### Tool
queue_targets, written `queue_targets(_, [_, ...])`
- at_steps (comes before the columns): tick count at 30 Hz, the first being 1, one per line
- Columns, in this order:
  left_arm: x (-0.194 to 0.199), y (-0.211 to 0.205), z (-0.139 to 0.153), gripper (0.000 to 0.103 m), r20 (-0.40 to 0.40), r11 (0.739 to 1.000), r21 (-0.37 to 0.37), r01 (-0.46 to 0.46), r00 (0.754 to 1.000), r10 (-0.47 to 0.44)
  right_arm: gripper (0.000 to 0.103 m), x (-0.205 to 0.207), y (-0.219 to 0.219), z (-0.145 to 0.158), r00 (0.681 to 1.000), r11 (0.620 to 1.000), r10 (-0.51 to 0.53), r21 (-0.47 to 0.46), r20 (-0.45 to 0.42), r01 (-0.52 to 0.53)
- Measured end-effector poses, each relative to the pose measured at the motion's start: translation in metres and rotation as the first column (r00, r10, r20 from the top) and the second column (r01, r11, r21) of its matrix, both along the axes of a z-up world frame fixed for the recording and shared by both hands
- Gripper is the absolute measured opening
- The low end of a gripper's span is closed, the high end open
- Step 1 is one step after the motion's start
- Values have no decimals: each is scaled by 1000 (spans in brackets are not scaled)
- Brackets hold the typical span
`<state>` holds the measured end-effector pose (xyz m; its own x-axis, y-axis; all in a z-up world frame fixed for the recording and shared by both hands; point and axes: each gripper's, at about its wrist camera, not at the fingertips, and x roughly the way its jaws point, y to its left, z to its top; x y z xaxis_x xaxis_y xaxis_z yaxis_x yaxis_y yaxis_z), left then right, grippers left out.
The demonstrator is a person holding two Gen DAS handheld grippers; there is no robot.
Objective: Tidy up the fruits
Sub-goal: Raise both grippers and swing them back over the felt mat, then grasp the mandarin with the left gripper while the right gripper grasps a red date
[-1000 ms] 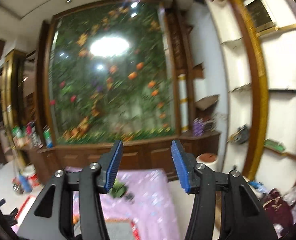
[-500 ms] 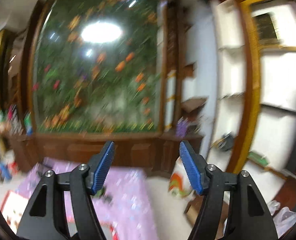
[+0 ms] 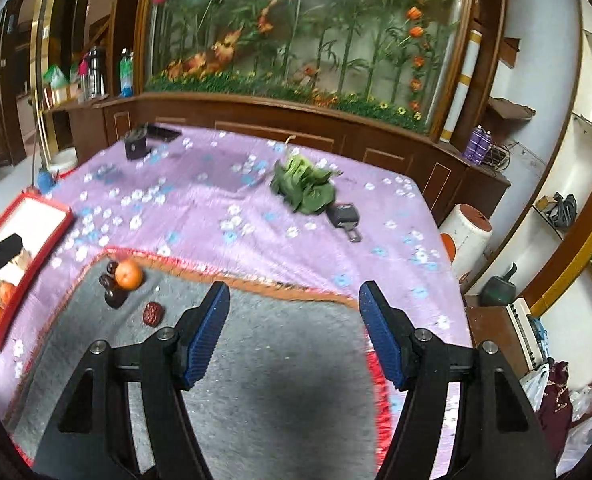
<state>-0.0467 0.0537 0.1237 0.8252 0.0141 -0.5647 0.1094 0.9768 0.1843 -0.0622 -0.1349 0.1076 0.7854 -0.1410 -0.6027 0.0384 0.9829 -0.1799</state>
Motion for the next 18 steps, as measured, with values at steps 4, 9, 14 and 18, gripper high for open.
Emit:
queue_targets(4, [9,5,-8,88,-30,1000,-22,-13,999,13,68,11,13,-10,1000,998,-1,-60,-19,0])
queue_targets(9, [16,8,-17,88,-58,999,-31,-26,998,24,68,21,23,-21,1000,995,-1,-104,-31,-2])
queue_targets(14, [20,9,-22,88,-68,999,-31,-34,997,32,68,26,24,-27,999,993,1,-118,-43,-6])
queue_targets(18, [26,11,-26,88,-85,999,-36,-36,996,33,68,31,25,-33,998,994,7,-112,-56,-13])
